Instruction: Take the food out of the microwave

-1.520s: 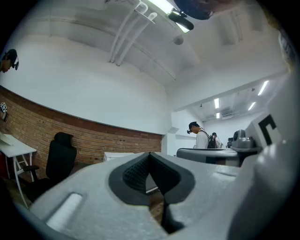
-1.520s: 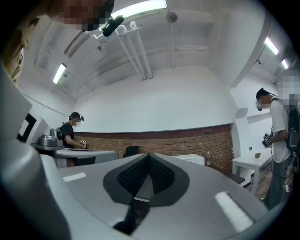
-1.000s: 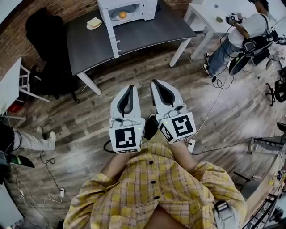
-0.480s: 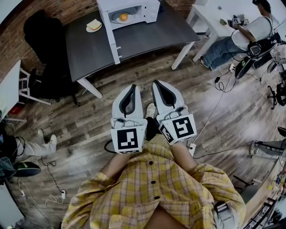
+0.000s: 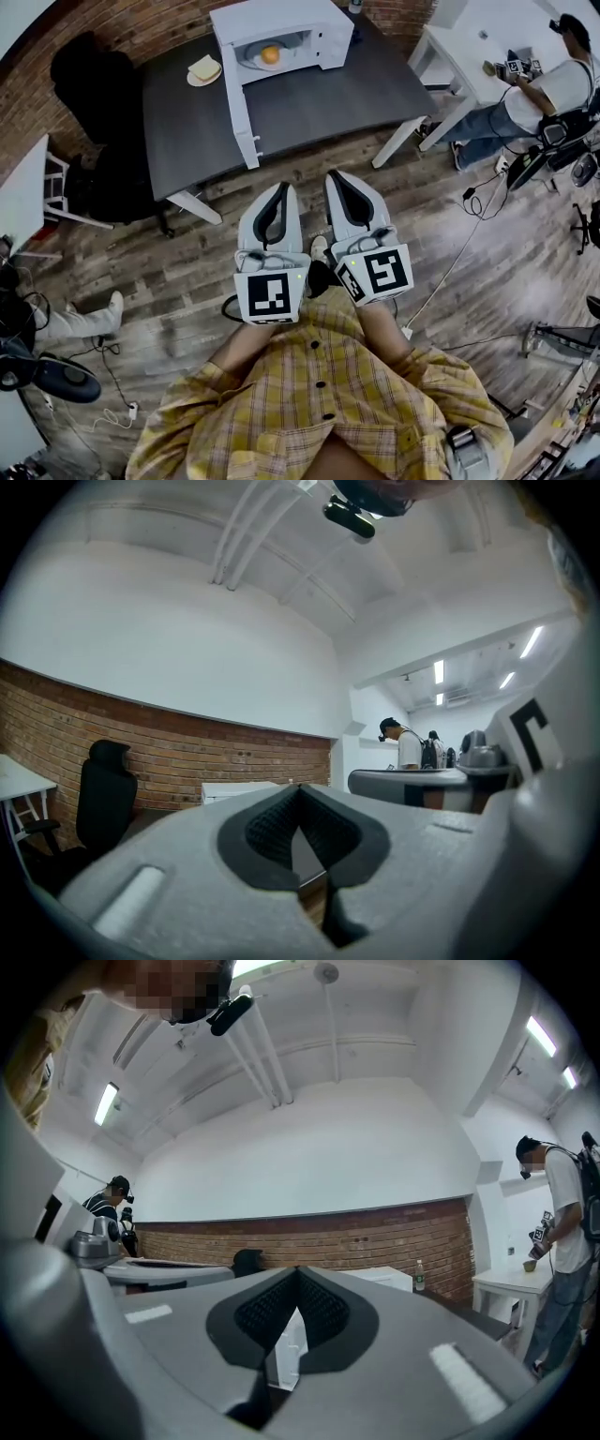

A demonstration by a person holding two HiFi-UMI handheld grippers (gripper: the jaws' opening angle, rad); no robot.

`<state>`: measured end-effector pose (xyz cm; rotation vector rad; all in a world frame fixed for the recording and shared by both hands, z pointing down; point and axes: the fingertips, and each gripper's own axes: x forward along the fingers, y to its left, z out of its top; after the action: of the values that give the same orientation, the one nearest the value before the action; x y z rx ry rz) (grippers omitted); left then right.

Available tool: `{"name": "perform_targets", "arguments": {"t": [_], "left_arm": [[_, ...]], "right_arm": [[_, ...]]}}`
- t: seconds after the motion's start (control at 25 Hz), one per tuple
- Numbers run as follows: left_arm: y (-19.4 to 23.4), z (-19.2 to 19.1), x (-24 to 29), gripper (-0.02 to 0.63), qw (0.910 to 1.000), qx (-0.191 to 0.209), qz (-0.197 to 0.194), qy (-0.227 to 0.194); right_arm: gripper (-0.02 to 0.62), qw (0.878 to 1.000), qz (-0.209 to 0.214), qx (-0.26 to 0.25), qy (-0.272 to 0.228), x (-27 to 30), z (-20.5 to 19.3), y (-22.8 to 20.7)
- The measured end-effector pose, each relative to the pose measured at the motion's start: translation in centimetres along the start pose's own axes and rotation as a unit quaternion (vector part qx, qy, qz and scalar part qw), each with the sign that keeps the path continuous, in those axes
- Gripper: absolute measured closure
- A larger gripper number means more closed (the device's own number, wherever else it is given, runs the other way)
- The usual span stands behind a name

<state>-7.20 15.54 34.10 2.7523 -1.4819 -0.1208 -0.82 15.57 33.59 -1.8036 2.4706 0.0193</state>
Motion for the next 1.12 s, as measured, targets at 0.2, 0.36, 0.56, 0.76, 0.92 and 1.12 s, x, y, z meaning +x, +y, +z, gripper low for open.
{"name": "perform_targets", "arguments": {"t": [0.2,0.36,0.56,0.76,0.92,1.12], "left_arm": [[1.1,0.2,6.3,0.606,0.9999,0.009,0.013,0.002],[2.1,0.7,11.3,0.606,0.9995,0.014,0.029,0.006],[3.1,0.4,16.3,0.606,0.9979,0.014,0.064,0.001],[3.6,-0.8,19.7,0.606,0.9955,0.028,0.088,0.019],[3.9,-1.0,21.4,0.606,0.9940,0.024,0.106,0.014],[4.7,-1.9,22.9,0.606,0.9930,0.027,0.112,0.026]], "right_arm": [[0.592,1.000,0.009,0.007,0.000,5.1,0.2,-4.7],[0.592,1.000,0.024,0.006,0.000,9.4,1.1,-8.2],[0.592,0.998,0.056,0.011,-0.001,13.7,0.9,-11.6],[0.592,0.997,0.080,0.015,0.000,16.7,0.4,-13.9],[0.592,0.995,0.093,0.023,0.003,18.2,-0.4,-15.2],[0.592,0.994,0.099,0.037,0.012,19.9,-1.3,-15.9]]}}
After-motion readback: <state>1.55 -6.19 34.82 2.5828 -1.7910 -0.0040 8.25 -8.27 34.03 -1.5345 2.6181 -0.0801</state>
